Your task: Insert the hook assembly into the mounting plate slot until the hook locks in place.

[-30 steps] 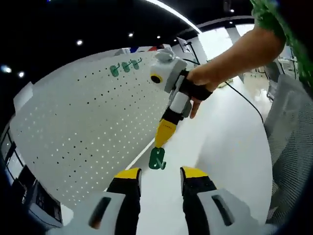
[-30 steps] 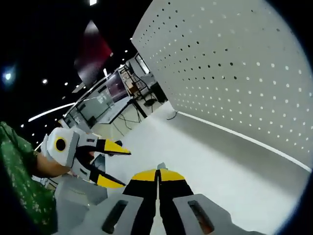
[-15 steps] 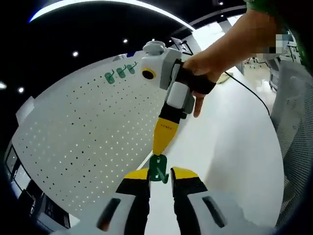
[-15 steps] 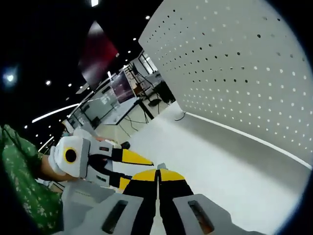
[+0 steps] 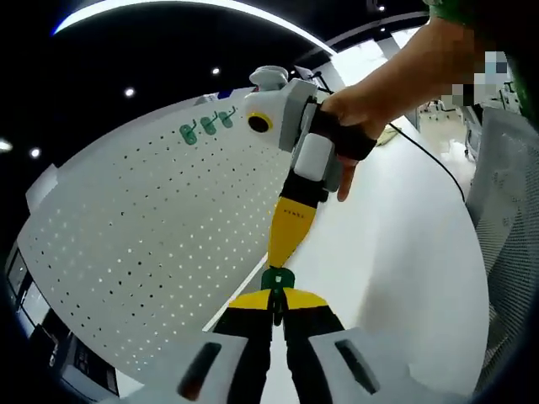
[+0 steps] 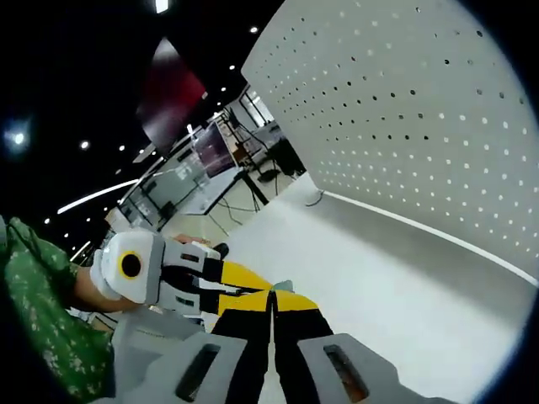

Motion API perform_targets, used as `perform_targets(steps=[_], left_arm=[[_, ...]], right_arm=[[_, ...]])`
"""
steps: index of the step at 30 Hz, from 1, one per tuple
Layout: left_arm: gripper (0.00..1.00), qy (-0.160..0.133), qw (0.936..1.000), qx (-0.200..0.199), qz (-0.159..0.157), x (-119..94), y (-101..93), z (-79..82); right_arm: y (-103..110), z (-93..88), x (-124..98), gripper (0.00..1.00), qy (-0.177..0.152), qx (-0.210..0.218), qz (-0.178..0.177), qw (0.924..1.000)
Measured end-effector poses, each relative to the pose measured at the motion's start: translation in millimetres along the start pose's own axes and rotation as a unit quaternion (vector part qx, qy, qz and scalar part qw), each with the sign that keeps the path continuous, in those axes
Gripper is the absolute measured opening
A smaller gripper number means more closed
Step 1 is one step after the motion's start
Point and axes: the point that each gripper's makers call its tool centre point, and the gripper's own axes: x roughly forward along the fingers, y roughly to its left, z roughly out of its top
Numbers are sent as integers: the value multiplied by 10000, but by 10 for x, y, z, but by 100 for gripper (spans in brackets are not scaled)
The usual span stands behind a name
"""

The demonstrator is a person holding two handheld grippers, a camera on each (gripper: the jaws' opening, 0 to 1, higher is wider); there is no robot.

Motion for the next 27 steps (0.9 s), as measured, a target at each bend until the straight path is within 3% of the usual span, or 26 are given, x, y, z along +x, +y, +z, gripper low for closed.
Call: perform_targets(steps=[19, 27], left_arm=[[3, 121, 9986, -522, -45, -76, -16, -14], [3, 109, 9967, -801, 34, -90, 31, 1]], right_arm=[[-5, -23, 50, 0, 53, -83, -197, 9998], [-6, 40, 54, 0, -141, -128, -259, 9995]])
